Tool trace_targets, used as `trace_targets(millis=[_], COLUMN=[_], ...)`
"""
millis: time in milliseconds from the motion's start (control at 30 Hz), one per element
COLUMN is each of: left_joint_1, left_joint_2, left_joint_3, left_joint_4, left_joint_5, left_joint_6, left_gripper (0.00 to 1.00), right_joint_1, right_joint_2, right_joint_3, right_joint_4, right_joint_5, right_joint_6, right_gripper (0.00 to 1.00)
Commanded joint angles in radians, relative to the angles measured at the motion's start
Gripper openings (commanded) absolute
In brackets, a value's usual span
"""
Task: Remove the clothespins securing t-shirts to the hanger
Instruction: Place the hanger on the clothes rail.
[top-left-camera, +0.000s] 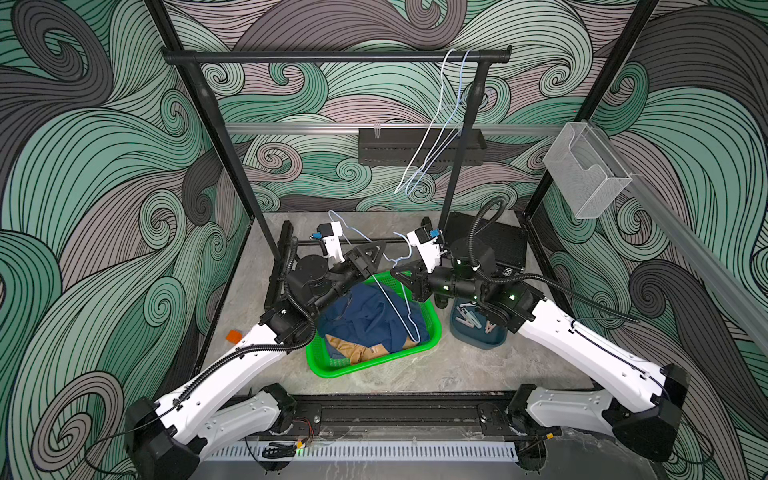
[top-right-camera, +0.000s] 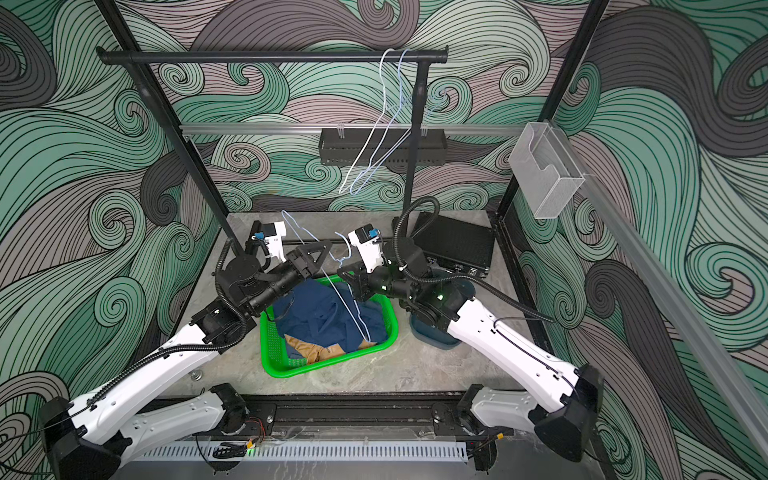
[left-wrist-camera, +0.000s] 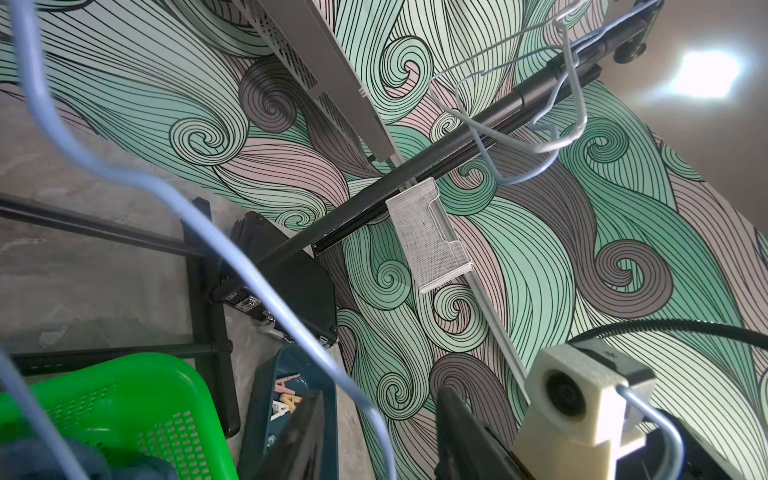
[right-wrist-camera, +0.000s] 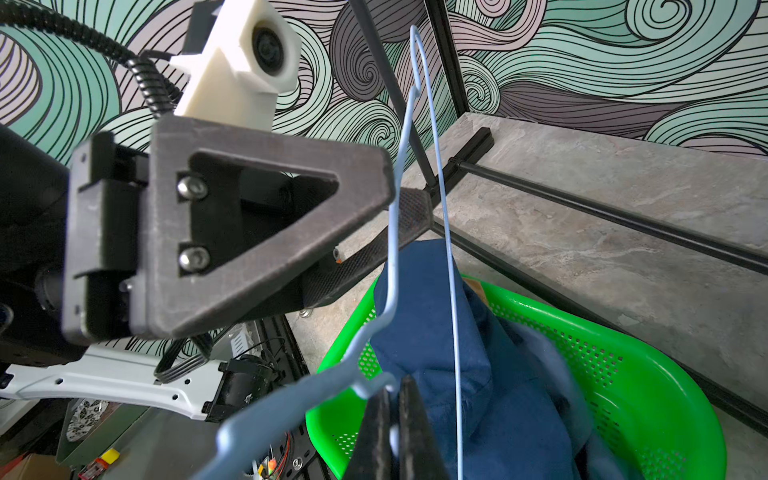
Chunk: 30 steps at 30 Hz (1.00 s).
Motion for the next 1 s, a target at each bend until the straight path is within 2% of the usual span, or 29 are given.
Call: trace_targets(millis=[0,100,233,367,500,633,767,867,967], left_joint_1=[0.002,0.002,0.003,0.002,0.003,0.006,0.022,0.04,0.058], left_joint_2=[0.002,0.002,0.002,-0.004,-0.013,-0.015,-0.026,-0.044,-0.061], left_joint_3=[0.005,0.01,0.013,0.009,0.012,0.024,0.036,0.045,0.058], left_joint_4=[0.058,0.058,0.052,0.049,0.051,0.039,0.021,0.01,-0.013], left_joint_5=[-0.001,-0.001,-0.001,-0.018,-0.046,-0.059,-0.082,-0.115,-0.144], left_joint_6=[-0.047,-0.058,-0.073,-0.079,-0.073,-0.07,-0.088,-0.116,-0.152], left_gripper=[0.36,0.25,0.19,0.04,0.0,0.0,0.0,0.0,0.0], right_joint_1=[0.007,0.006,0.008,0.01,0.01,0.009,0.01,0.01,0.011], right_joint_2=[0.001,0.005,0.017,0.02,0.005,-0.01,-0.046,-0.103,-0.164], right_joint_3=[0.011,0.006,0.012,0.016,-0.003,-0.018,-0.046,-0.107,-0.176], right_joint_4=[0.041,0.045,0.049,0.04,0.036,0.032,0.041,0.088,0.138], right_joint_5=[-0.009,-0.007,-0.014,-0.024,-0.012,-0.003,0.012,0.037,0.043], right_joint_6=[0.004,0.002,-0.001,-0.017,-0.028,-0.04,-0.067,-0.088,-0.115], right_gripper=[0.0,0.0,0.0,0.02,0.24,0.36,0.54,0.62,0.66])
